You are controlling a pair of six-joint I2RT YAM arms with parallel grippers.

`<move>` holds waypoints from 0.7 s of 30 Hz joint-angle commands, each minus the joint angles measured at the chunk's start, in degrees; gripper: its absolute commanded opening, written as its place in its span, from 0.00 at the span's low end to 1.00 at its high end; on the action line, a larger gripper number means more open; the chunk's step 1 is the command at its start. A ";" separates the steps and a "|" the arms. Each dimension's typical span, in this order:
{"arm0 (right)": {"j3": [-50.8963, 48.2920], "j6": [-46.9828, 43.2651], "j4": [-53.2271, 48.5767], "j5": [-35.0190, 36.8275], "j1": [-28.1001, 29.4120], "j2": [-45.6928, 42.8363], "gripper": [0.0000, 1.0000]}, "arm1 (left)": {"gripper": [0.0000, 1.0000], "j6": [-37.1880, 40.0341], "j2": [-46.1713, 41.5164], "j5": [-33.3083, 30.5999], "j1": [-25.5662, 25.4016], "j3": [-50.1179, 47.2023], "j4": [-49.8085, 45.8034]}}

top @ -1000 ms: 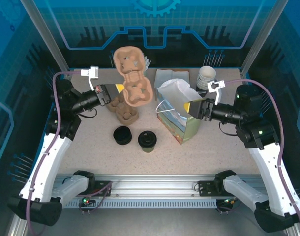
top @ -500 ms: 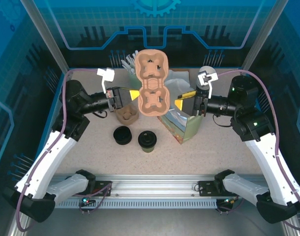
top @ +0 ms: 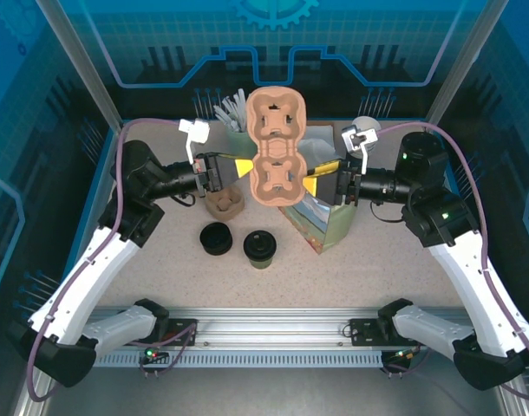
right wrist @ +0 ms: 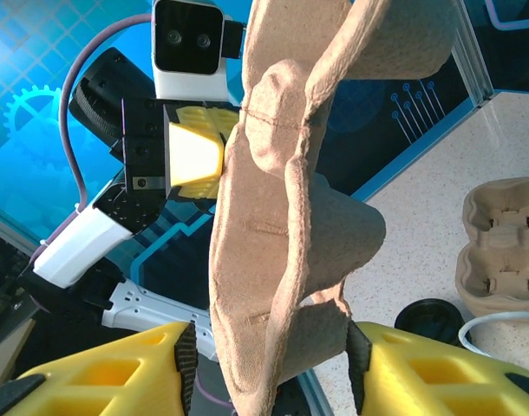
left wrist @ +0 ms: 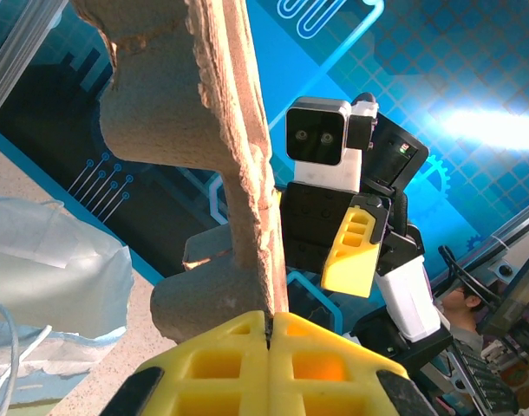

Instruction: Pack the takeout coffee

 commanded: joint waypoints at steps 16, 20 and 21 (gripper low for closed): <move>1.19 -0.31 1.60 -1.03 1.02 0.73 0.19 | 0.00 -0.54 1.58 0.10 -1.60 2.54 2.05; 1.53 -0.56 0.61 -0.28 1.03 0.70 0.04 | 0.00 0.61 1.67 -0.22 -1.58 2.67 0.91; 1.74 -0.88 -0.02 0.08 1.01 0.66 0.00 | 0.04 0.94 1.67 -0.22 -1.60 2.69 0.56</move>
